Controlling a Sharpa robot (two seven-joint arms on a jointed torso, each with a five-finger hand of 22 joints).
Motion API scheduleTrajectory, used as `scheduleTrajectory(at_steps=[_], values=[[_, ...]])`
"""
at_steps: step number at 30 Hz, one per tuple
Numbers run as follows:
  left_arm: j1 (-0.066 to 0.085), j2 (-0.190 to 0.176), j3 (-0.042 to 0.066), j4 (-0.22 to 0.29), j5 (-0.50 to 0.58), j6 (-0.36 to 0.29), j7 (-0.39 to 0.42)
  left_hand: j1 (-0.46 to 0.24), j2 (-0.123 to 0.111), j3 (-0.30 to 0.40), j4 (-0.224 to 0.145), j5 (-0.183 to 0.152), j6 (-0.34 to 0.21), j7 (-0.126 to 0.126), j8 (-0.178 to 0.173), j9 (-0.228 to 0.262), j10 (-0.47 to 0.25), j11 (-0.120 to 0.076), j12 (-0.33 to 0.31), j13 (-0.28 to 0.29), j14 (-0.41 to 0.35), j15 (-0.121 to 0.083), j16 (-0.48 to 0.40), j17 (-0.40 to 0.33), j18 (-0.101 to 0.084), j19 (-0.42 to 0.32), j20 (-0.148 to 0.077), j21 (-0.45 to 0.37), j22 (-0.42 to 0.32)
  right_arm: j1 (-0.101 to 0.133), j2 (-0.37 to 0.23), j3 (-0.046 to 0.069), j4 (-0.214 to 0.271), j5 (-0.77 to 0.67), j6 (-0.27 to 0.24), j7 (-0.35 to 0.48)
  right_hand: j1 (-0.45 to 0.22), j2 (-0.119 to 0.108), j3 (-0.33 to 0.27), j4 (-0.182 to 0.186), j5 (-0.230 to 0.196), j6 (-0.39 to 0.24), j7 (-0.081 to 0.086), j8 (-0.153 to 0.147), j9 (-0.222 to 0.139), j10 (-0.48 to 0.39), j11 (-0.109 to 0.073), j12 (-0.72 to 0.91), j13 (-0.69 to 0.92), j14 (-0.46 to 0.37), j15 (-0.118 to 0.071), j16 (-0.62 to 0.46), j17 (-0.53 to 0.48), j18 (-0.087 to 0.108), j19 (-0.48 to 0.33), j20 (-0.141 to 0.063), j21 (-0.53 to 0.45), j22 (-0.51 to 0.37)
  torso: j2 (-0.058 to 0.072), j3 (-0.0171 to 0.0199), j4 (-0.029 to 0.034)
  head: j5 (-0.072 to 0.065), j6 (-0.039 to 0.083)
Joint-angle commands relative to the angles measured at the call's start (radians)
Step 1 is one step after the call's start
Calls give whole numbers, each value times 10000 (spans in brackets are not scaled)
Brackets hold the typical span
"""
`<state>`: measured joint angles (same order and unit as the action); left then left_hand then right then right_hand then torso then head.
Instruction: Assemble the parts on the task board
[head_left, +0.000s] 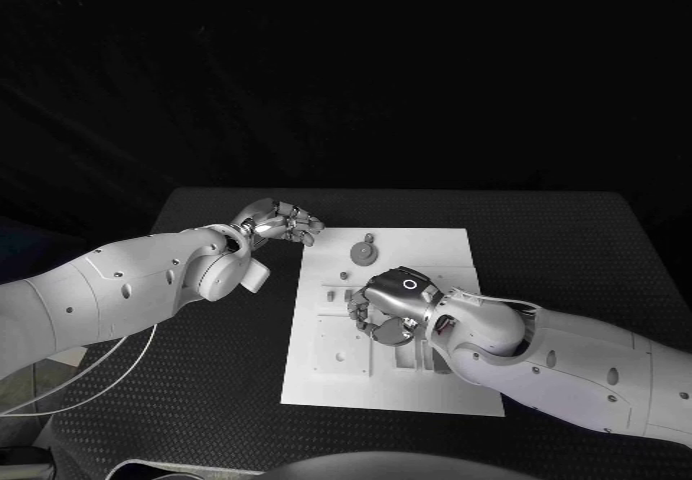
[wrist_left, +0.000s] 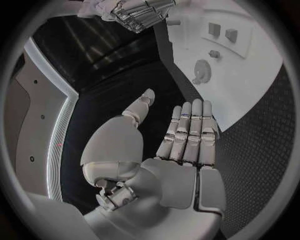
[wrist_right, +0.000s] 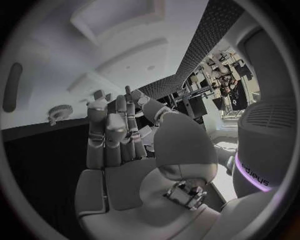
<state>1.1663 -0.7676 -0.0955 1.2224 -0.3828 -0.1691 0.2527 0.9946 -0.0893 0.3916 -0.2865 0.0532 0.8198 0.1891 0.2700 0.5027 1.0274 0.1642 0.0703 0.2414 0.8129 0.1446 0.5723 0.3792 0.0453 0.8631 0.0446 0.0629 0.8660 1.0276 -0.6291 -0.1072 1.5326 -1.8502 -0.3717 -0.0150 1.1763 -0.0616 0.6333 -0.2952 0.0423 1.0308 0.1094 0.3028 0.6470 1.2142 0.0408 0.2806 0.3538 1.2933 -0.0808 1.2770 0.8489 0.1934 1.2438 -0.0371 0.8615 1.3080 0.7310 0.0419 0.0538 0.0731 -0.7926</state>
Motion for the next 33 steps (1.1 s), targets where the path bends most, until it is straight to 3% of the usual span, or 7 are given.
scheduleTrajectory(at_steps=[1, 14, 33], values=[[9, 27, 10, 23, 63, 127, 77, 4, 97, -64, -1, -31, -17, -30, 31, -2, -15, 23, 5, -11, 20, 50, -38, 15, 84, -12, 63, 48, -14, -74, 89, -24, -164, -203, -88, 175, 48, -43, 16, 29, 60, 40, -5, 34, 11, 930, -259, -69, 14, -175, -151, 28, 19, 684, 17, -47, 24, 175, -2, -4, 8, 62, -28], [10, 41, 10, 15, 63, 126, 66, 3, 98, -74, -1, -31, -17, -35, 34, -3, -12, 19, 5, -19, 22, 50, -52, 32, 84, -12, 63, 49, -26, -240, 274, -87, -527, -224, -15, 218, 49, -43, 15, 31, 60, 38, -4, 32, 18, 933, -259, -78, 23, -175, -151, 27, 27, 684, 19, -53, 25, 175, -2, -9, 9, 146, -71], [11, 64, 10, 25, 63, 136, 48, 3, 93, -89, -1, -31, -27, -25, 33, -8, -14, 20, 3, -33, 24, 50, -74, 58, 84, -12, 63, 50, -45, -293, 360, -147, -557, -211, 102, 235, 42, -37, 14, 33, 60, 33, -2, 30, 29, 935, -258, -92, 36, -178, -150, 23, 37, 684, 16, -60, 23, 173, -1, -11, 2, 206, -92]])
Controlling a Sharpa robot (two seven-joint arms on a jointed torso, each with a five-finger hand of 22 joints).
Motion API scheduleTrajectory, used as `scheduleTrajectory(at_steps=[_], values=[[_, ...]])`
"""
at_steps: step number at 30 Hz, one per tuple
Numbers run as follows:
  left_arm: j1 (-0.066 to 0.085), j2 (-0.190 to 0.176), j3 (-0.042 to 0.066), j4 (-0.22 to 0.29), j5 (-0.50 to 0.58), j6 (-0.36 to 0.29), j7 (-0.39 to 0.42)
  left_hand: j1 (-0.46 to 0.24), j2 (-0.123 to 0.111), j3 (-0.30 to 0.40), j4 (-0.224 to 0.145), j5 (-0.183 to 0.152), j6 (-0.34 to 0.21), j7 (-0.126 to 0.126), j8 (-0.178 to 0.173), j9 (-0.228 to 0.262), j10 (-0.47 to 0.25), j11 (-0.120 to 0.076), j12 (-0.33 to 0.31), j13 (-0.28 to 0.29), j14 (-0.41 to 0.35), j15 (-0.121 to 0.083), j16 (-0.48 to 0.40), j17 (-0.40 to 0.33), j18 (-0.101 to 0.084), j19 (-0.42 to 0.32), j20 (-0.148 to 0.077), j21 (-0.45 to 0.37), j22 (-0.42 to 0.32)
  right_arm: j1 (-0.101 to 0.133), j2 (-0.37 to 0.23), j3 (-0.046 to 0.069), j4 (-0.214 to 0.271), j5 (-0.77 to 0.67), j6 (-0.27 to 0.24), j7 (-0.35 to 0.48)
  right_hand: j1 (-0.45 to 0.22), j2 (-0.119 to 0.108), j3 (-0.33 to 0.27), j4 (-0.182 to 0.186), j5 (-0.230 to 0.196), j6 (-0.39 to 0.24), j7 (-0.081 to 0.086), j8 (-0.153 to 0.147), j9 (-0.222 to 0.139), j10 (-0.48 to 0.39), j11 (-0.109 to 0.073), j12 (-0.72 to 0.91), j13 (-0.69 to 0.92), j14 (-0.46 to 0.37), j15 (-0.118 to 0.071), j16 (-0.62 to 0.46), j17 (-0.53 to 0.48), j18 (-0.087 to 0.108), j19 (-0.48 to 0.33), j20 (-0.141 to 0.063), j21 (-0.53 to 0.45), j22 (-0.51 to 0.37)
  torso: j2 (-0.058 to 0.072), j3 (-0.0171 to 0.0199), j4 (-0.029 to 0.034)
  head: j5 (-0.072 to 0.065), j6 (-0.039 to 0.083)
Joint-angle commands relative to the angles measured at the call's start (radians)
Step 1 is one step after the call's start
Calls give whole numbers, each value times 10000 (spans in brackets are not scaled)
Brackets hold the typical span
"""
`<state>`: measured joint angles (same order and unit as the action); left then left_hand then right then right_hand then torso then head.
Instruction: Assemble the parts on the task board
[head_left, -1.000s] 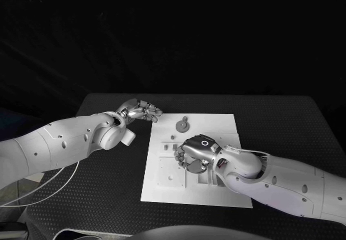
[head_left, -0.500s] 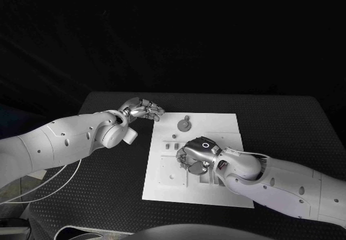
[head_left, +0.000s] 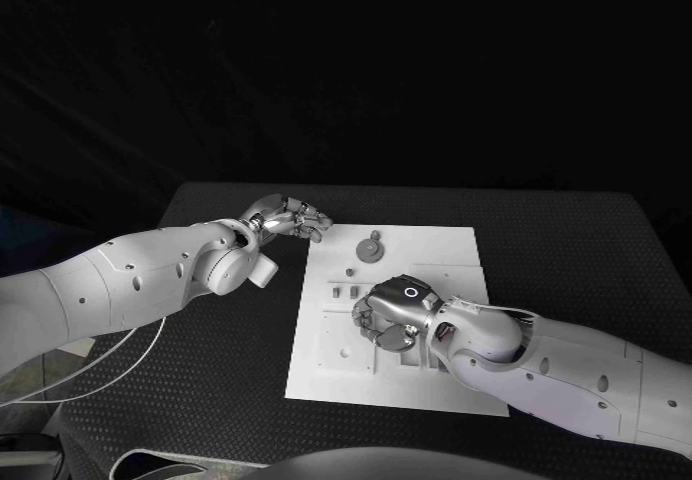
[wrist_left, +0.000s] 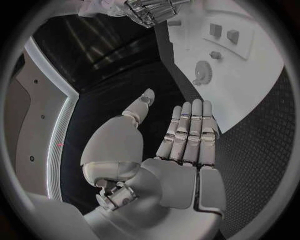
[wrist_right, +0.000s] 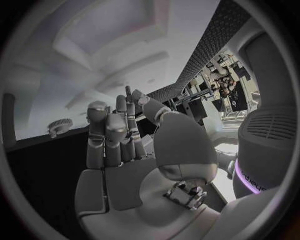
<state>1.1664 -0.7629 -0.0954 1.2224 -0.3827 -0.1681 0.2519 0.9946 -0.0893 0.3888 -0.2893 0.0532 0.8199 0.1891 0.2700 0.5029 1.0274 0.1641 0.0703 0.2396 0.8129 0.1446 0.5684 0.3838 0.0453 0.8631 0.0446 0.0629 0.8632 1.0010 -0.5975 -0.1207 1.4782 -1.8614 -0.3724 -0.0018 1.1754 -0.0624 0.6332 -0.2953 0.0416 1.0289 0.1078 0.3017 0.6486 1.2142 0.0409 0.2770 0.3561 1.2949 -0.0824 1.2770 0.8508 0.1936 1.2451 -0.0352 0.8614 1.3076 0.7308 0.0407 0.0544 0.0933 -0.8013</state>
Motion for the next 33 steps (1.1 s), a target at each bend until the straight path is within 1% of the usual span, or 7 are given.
scheduleTrajectory(at_steps=[1, 4, 17, 22, 25, 31, 33], values=[[10, 18, 10, 26, 62, 129, 54, 4, 93, -61, 27, -31, -27, -25, 33, -10, -14, 20, 3, -16, 24, 51, -36, 13, 85, -12, 64, 50, -18, -31, 54, -17, -30, -101, 123, 101, 51, -28, 15, 34, 67, 52, 14, 40, 13, 935, -259, -56, 13, -194, -134, 22, 18, 682, 4, -78, 22, 177, 3, 3, -4, 9, -12], [10, 23, 10, 30, 62, 134, 53, 4, 95, -63, 27, -31, -28, -24, 33, -11, -14, 20, 3, -18, 25, 51, -40, 18, 85, -12, 64, 50, -21, -33, 71, -27, -97, -118, 183, 86, 50, -27, 16, 33, 67, 50, 14, 39, 15, 935, -258, -60, 16, -195, -134, 21, 20, 682, 2, -79, 22, 176, 1, 8, 0, 21, -20], [10, -2, 10, 41, 62, 142, 53, 6, 96, -69, 28, -31, -31, -20, 34, -13, -15, 22, 2, -27, 24, 52, -56, 35, 84, -13, 65, 50, -34, -53, 100, -74, -330, -267, 414, 25, 46, -21, 16, 33, 67, 45, 16, 36, 22, 933, -257, -72, 24, -197, -133, 16, 27, 682, -3, -82, 18, 175, 3, 7, 1, 27, -53], [10, -20, 10, 39, 62, 141, 44, 7, 97, -71, 27, -31, -31, -20, 36, -14, -13, 22, 3, -29, 23, 53, -62, 40, 83, -15, 65, 49, -38, -60, 95, -79, -360, -273, 436, 23, 45, -20, 16, 32, 67, 42, 16, 34, 24, 933, -257, -76, 27, -198, -132, 14, 29, 682, -5, -83, 16, 174, 3, -1, 14, 23, -63], [10, -25, 10, 46, 62, 145, 36, 9, 96, -73, 27, -31, -31, -20, 36, -14, -13, 22, 3, -31, 22, 53, -67, 44, 83, -16, 66, 49, -41, -60, 106, -85, -370, -275, 479, 34, 45, -19, 16, 32, 67, 41, 16, 34, 26, 932, -256, -79, 29, -199, -132, 13, 30, 682, -6, -83, 15, 173, 0, -5, 4, 34, -69], [13, -25, 10, 61, 62, 145, 37, 11, 97, -75, 27, -31, -31, -21, 38, -15, -11, 22, 4, -34, 20, 54, -74, 51, 82, -18, 66, 48, -47, -61, 141, -144, -379, -208, 630, 94, 41, -18, 14, 33, 67, 39, 18, 33, 29, 932, -255, -83, 32, -200, -131, 10, 32, 682, -8, -84, 13, 172, 3, -15, 2, 36, -76], [13, -28, 10, 57, 62, 142, 36, 11, 98, -76, 27, -31, -31, -21, 38, -15, -10, 21, 4, -35, 20, 54, -76, 53, 82, -18, 67, 48, -48, -61, 156, -173, -376, -142, 687, 129, 38, -19, 13, 33, 67, 38, 18, 32, 30, 931, -255, -85, 33, -201, -131, 8, 33, 682, -9, -83, 12, 172, 2, -5, 2, 37, -92]])
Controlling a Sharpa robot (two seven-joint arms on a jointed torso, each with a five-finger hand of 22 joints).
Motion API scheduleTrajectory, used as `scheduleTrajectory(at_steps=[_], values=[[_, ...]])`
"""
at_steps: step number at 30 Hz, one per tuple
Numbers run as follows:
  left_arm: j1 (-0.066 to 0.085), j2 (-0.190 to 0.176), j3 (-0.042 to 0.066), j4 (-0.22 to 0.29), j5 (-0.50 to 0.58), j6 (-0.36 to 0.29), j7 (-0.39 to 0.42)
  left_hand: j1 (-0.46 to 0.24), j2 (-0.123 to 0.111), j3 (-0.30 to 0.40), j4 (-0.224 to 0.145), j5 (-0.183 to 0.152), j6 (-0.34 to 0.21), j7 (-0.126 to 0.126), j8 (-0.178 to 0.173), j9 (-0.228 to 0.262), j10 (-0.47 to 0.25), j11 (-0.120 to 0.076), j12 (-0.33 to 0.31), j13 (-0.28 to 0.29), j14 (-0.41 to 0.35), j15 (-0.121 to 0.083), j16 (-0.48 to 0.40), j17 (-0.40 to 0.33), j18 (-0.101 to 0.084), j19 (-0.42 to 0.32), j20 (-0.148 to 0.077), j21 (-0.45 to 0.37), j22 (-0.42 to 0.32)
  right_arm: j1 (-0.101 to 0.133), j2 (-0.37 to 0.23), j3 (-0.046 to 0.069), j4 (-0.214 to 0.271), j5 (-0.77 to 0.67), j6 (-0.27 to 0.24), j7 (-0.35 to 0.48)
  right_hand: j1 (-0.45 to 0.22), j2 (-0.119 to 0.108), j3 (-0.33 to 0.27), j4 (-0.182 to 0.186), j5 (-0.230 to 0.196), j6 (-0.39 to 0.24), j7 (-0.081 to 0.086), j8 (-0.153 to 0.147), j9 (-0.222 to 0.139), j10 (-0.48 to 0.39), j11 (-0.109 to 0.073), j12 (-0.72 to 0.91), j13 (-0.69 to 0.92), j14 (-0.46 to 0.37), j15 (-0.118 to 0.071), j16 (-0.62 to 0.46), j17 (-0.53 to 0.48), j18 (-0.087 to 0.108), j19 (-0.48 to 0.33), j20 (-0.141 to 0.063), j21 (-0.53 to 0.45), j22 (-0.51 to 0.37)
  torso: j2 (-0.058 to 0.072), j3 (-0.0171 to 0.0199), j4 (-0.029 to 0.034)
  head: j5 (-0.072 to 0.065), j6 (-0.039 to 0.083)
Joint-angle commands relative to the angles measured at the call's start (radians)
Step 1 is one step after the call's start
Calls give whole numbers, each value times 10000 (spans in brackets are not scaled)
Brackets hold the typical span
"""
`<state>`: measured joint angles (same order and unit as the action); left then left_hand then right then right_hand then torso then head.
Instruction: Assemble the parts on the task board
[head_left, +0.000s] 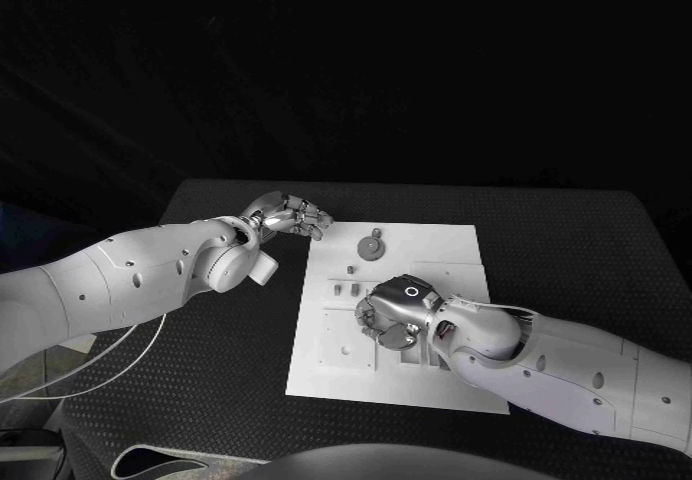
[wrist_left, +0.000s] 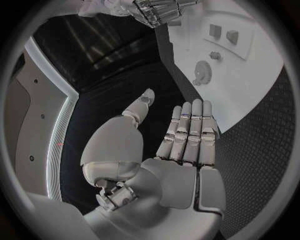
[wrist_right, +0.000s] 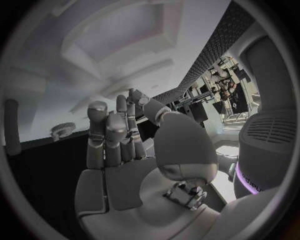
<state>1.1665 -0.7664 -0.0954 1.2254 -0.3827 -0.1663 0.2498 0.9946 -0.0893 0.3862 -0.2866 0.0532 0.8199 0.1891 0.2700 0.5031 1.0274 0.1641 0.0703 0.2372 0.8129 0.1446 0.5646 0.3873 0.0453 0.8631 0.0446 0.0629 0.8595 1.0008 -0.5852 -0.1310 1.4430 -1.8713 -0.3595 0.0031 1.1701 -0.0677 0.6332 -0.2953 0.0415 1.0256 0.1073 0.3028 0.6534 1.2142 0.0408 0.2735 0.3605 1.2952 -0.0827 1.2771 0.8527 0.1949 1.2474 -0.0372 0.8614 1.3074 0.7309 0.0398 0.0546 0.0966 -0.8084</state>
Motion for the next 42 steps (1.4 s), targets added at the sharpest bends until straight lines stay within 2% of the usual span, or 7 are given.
scheduleTrajectory(at_steps=[1, 9, 19, 23, 31, 37, 42], values=[[13, 6, 10, 27, 62, 122, 56, 12, 98, -50, 1, -31, -31, -21, 38, -17, -10, 21, 4, -12, 20, 55, -39, 19, 82, -19, 66, 48, -12, -59, 40, -83, -20, -23, 567, 94, 90, 33, 13, 34, 67, 69, 24, 20, -18, 930, -254, -52, -10, -205, -127, 7, 15, 669, -33, -63, 12, 175, 1, 3, -1, 3, -21], [15, 4, 10, 27, 62, 120, 57, 14, 97, -53, 0, -31, -30, -21, 40, -17, -8, 21, 5, -16, 21, 55, -47, 28, 82, -20, 67, 48, -18, -61, 85, -176, 13, 54, 669, 169, 81, 38, 12, 35, 68, 60, 27, 14, -14, 922, -251, -65, -6, -210, -124, -1, 17, 669, -40, -61, 5, 172, 2, 13, 1, 7, -47], [16, 1, 10, 31, 62, 115, 53, 20, 99, -56, 0, -31, -30, -22, 42, -19, -6, 20, 6, -22, 21, 56, -58, 41, 82, -20, 67, 49, -27, -61, 132, -184, -16, 273, 505, 204, 53, 55, 9, 41, 68, 39, 37, 0, -9, 905, -241, -92, 3, -218, -114, -22, 20, 669, -54, -57, -12, 165, 2, 18, -7, 0, -45], [18, -4, 10, 28, 62, 111, 50, 20, 100, -57, 0, -31, -30, -22, 43, -19, -5, 20, 6, -24, 21, 56, -62, 45, 82, -21, 68, 49, -30, -60, 170, -185, -56, 515, 402, 295, -27, 71, 4, 49, 67, -135, 101, -107, -26, 718, -160, -248, -10, -209, -35, -63, 29, 669, -82, -49, -56, 149, -1, 15, -9, -5, -43], [21, -13, 10, 30, 62, 148, 22, 21, 98, -61, 1, -32, -30, -22, 44, -20, -4, 20, 6, -27, 21, 57, -69, 52, 81, -21, 69, 49, -35, -59, 193, -189, -135, 748, 283, 352, -283, -357, -90, 105, 66, -850, 397, -538, -188, 89, 143, -722, -139, -205, 257, -127, 56, 669, -94, -43, -123, 131, -1, 13, -5, -8, -42], [22, -17, 10, 29, 62, 154, 10, 18, 94, -66, 1, -32, -32, -21, 44, -21, -5, 21, 5, -30, 20, 58, -76, 58, 80, -24, 70, 49, -40, -59, 191, -190, -172, 881, 112, 364, -345, -540, -71, 135, 66, -1220, 560, -749, -289, -126, 257, -912, -189, -255, 369, -158, 83, 669, -123, -66, -188, 117, -1, 13, -5, -8, -42], [23, -14, 10, 32, 62, 176, 3, 18, 91, -69, 1, -32, -34, -21, 44, -22, -4, 21, 6, -33, 16, 60, -83, 63, 79, -27, 71, 48, -44, -59, 186, -191, -175, 906, 117, 352, -390, -655, -69, 162, 66, -1364, 627, -828, -337, -253, 320, -1019, -220, -292, 431, -170, 102, 669, -146, -74, -226, 112, 1, 17, -10, -11, -42]])
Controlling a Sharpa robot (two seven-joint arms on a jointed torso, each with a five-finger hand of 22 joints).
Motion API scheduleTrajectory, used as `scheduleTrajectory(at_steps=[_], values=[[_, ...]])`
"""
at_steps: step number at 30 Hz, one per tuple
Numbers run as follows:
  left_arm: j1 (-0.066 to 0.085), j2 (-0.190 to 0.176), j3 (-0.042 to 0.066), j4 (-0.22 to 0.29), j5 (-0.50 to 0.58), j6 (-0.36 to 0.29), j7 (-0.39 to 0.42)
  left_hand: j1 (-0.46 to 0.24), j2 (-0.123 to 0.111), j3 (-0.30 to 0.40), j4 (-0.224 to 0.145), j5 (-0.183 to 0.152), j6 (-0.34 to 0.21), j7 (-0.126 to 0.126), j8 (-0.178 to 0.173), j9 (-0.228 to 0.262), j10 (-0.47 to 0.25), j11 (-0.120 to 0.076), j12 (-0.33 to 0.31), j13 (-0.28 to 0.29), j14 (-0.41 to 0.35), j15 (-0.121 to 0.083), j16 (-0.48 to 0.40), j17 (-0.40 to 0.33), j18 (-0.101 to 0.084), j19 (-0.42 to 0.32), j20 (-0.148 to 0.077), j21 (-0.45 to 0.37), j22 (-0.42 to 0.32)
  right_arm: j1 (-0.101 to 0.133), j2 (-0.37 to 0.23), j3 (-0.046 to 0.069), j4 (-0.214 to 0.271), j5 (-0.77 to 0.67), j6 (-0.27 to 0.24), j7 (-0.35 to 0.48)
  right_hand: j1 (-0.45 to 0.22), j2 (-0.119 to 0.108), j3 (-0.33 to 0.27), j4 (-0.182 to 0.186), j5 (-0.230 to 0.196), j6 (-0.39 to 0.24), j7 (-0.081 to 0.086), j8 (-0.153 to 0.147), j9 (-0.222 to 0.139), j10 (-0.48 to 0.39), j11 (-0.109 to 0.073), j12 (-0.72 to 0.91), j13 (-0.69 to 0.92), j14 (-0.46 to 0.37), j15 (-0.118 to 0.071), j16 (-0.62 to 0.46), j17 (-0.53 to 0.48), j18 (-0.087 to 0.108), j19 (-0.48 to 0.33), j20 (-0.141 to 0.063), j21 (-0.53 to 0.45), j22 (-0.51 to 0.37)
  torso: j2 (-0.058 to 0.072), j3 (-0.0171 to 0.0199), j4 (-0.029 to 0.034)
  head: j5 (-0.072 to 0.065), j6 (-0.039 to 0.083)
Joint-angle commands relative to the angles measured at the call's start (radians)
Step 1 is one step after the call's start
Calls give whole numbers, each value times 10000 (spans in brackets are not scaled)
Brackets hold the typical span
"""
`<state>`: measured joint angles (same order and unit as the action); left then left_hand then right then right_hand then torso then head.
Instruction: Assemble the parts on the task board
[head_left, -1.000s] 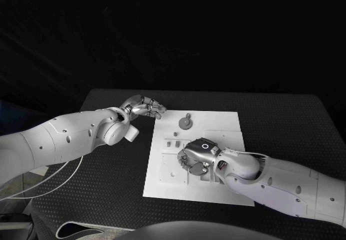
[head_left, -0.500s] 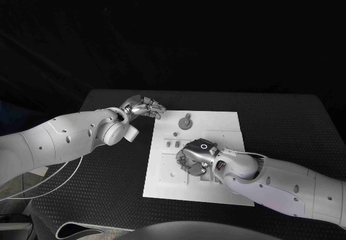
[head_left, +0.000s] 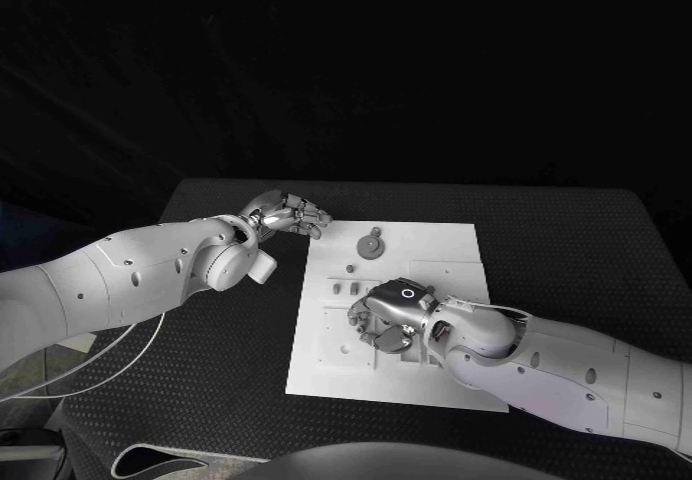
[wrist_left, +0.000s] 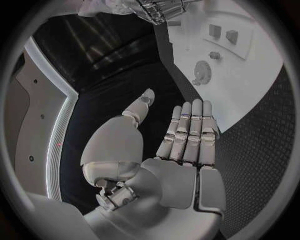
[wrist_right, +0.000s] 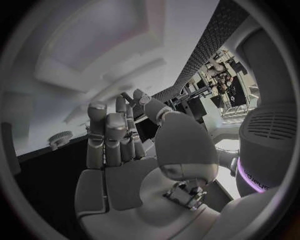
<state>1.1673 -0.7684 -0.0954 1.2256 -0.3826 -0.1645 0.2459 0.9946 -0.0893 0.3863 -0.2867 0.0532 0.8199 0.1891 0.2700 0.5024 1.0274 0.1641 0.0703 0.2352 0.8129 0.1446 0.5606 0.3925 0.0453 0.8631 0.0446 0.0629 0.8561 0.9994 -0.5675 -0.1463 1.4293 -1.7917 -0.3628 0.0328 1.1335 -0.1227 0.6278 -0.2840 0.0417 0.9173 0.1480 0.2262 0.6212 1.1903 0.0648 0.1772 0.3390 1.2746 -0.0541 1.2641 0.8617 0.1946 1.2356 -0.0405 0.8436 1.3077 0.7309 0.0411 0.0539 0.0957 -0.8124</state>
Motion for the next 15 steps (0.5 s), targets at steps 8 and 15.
scheduleTrajectory(at_steps=[8, 15], values=[[17, 3, 10, 25, 61, 168, 35, 15, 88, -76, 2, -32, -37, -21, 44, -17, -4, 22, 5, -19, 8, 64, -60, 22, 76, -36, 74, 45, -21, -44, -17, -38, -79, 109, 145, -15, -54, -181, -3, 87, 64, -369, 271, -103, -49, -132, 137, -157, -35, -122, 199, -49, 31, 672, -47, -49, -84, 107, 0, 10, -1, -37, -3], [17, 5, 10, 25, 61, 158, 32, 15, 88, -80, 3, -32, -39, -21, 44, -19, -7, 23, 3, -23, 6, 66, -68, 29, 75, -39, 75, 45, -27, -44, -21, -38, -90, 109, 109, -37, -62, -166, 4, 106, 64, -353, 268, -91, -48, -133, 142, -165, -36, -126, 204, -47, 37, 672, -45, -50, -88, 108, -1, 10, -2, -49, 3]])
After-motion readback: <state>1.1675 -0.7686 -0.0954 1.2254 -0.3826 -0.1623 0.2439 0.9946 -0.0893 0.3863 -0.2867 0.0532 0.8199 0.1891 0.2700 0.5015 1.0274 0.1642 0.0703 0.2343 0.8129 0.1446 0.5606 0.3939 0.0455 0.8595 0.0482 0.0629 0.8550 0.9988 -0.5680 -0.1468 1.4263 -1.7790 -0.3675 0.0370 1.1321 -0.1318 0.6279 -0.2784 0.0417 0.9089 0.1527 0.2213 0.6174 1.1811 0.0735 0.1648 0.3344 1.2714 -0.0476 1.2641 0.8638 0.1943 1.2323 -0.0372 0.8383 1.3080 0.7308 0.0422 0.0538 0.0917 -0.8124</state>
